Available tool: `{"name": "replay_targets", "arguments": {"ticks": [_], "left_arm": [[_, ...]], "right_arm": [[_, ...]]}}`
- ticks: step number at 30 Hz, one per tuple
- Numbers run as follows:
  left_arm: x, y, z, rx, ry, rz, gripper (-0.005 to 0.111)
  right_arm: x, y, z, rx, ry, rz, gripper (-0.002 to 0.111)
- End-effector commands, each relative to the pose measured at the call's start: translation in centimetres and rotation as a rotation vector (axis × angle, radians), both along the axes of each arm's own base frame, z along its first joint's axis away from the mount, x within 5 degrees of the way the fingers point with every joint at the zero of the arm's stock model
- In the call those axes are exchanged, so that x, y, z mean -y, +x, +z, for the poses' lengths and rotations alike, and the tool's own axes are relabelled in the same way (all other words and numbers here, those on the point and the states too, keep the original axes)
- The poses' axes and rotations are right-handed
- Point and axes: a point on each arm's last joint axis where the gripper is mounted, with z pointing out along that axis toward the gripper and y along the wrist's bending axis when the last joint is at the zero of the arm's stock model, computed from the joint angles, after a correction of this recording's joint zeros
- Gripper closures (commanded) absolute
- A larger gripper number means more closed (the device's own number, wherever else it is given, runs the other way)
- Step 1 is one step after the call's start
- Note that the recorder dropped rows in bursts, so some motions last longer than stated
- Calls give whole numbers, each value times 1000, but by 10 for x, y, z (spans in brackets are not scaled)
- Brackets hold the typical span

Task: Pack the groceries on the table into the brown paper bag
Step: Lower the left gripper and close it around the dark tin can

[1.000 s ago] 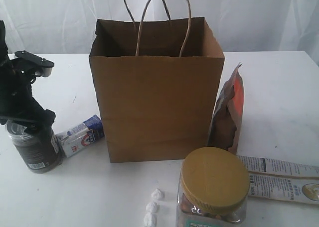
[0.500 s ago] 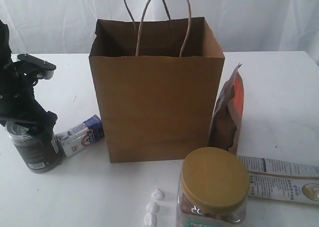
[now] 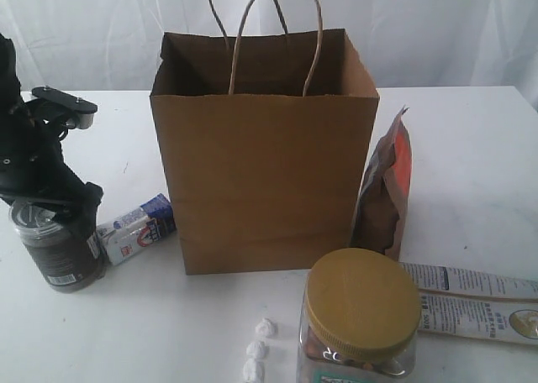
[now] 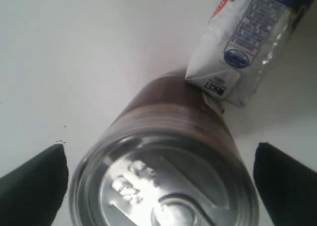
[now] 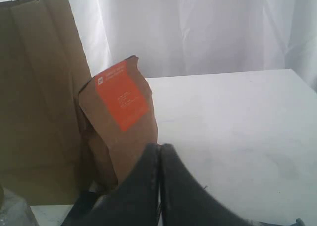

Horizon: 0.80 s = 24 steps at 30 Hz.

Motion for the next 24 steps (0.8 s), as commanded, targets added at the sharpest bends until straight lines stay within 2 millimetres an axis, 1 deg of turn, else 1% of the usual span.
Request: {"name": "replay_targets", "arguments": {"ticks": [1, 12, 15, 17, 18, 20, 21, 24], "left_arm": [[-1, -4, -1, -35, -2, 18, 2], [-2, -6, -1, -60, 7, 20, 2], [-2, -7, -4, -85, 15, 21, 2], [-3, -8, -9, -126, 29, 23, 5], [-3, -8, -11, -144, 35, 24, 8], [-3, -8, -18, -187, 50, 26, 23], [-3, -7, -21, -197, 55, 25, 33], [-2, -6, -27, -214, 61, 25, 70]], "right_arm": [[0, 0, -1, 5, 3, -7, 108], [0, 0, -1, 5, 5, -6, 108], [0, 0, -1, 5, 5, -6, 108], [0, 0, -1, 5, 5, -6, 108], [0, 0, -1, 5, 5, -6, 108], [0, 0, -1, 5, 5, -6, 108], [0, 0, -1, 5, 5, -6, 108], [0, 0, -1, 5, 5, -6, 108]]}}
